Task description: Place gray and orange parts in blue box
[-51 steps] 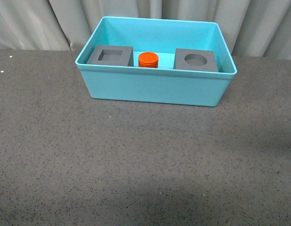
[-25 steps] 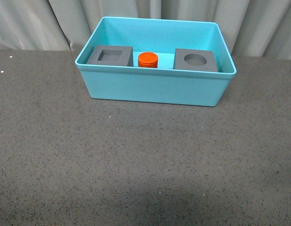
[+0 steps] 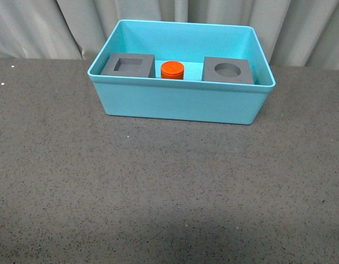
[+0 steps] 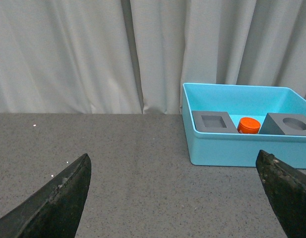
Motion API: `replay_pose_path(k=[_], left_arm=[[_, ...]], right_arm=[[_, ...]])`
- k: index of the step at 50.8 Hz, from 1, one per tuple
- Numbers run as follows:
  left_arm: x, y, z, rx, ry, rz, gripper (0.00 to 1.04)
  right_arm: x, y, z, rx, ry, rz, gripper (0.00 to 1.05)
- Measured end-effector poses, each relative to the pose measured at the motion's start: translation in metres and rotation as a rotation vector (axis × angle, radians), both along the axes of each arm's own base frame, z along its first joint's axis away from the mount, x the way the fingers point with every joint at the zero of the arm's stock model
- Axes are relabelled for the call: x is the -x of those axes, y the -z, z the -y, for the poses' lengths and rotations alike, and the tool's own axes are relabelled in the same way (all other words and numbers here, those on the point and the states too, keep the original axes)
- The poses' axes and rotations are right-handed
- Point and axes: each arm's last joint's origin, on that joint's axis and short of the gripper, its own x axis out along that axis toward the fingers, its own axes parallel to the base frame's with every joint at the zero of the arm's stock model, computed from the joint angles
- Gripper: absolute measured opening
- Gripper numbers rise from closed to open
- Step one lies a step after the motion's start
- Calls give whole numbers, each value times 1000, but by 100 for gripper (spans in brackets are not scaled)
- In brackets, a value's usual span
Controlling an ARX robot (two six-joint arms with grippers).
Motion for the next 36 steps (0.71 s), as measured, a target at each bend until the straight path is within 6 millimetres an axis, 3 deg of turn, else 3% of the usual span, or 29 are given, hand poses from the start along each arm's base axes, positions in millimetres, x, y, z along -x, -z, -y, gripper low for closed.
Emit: replay_pose_path(k=[36], left_arm=[[0, 0, 0, 0, 0, 0, 98]], right_arm=[[19, -2, 0, 0, 0, 13, 0]])
